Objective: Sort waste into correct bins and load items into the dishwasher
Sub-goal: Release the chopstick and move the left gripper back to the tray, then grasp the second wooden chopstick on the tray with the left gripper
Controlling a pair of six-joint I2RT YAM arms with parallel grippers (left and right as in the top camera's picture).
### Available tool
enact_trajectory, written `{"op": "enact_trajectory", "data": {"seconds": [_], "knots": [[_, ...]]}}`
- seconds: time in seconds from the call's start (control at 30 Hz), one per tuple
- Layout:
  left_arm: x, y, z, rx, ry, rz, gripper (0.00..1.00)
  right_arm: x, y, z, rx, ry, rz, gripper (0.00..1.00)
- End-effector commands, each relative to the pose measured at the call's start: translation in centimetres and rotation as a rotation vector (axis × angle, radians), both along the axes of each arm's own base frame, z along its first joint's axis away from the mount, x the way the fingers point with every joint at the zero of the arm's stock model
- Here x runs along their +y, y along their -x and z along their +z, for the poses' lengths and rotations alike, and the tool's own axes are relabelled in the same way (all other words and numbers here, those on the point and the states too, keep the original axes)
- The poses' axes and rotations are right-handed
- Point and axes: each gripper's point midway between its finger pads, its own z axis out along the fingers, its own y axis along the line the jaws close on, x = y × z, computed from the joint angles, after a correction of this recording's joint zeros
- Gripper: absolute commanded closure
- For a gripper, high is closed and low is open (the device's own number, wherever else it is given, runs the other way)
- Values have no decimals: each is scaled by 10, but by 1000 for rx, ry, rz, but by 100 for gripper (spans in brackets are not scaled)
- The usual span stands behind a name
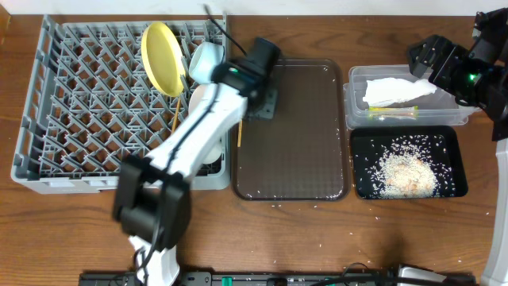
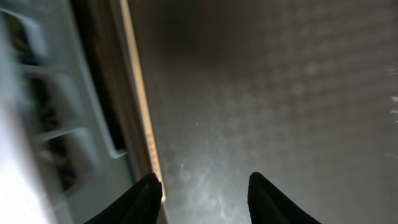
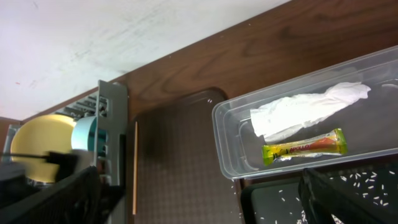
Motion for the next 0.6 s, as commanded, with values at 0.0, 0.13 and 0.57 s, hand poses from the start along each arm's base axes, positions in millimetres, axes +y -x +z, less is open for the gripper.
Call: {"op": "enact_trajectory", "data": {"seconds": [0.0,0.13,0.57], "knots": [[13,-10,-20,-22,-108,59,53,-3,0,3,-6,-6,-10,1],[22,-18,-39,-20,-171,62,53,-3,0,3,-6,-6,-10,1],[39,-38,-80,-8,-230,10,55,-3,0,3,-6,-6,-10,1]]}}
